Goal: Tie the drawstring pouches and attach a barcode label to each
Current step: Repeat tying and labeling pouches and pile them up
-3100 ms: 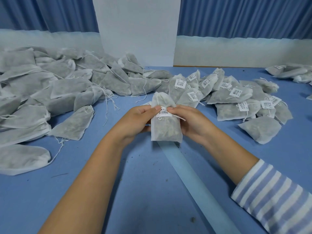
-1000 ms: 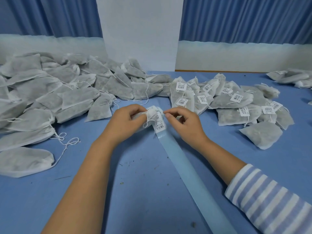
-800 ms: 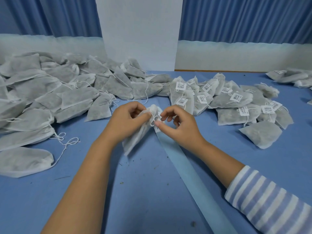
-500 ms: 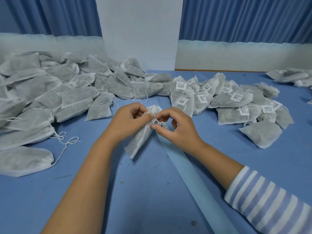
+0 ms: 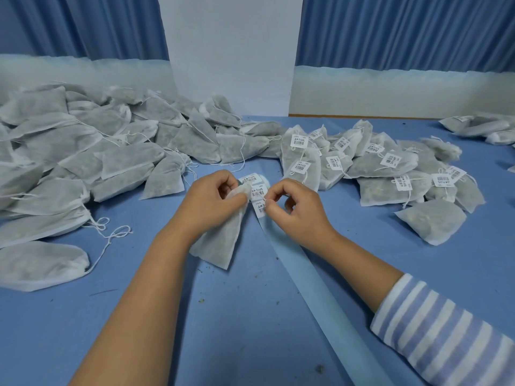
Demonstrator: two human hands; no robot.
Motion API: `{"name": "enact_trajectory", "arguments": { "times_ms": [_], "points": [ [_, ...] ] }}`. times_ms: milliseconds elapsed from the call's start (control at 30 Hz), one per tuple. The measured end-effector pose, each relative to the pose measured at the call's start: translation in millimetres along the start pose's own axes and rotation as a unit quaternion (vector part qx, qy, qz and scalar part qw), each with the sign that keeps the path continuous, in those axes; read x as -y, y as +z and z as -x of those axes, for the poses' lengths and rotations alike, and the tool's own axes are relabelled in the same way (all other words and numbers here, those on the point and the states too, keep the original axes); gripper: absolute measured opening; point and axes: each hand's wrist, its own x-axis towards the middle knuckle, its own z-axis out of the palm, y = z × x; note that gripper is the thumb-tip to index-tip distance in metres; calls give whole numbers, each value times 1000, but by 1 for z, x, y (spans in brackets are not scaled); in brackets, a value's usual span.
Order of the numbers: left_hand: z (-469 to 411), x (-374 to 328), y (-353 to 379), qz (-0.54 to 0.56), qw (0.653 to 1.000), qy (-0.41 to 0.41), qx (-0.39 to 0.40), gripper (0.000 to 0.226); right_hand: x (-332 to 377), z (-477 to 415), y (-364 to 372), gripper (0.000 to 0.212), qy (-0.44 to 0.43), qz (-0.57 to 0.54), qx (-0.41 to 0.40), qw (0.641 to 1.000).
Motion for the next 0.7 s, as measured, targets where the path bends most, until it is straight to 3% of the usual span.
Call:
{"name": "enact_trajectory", "arguments": {
  "times_ms": [167, 400, 567, 700],
  "points": [
    [2, -5, -2, -37, 998, 53, 16, 31, 4, -7, -1, 14, 142, -215, -6, 966],
    [-1, -1, -5, -33, 998, 32, 38, 27, 8, -20, -15, 18, 269, -321, 2, 908],
    [1, -3, -9, -18, 998, 16, 60, 15, 5, -22, -22, 13, 271, -359, 3, 893],
    [0, -3, -14, 21, 996, -6, 86, 25, -4, -22, -24, 11, 284, -268, -53, 919]
  ]
}}
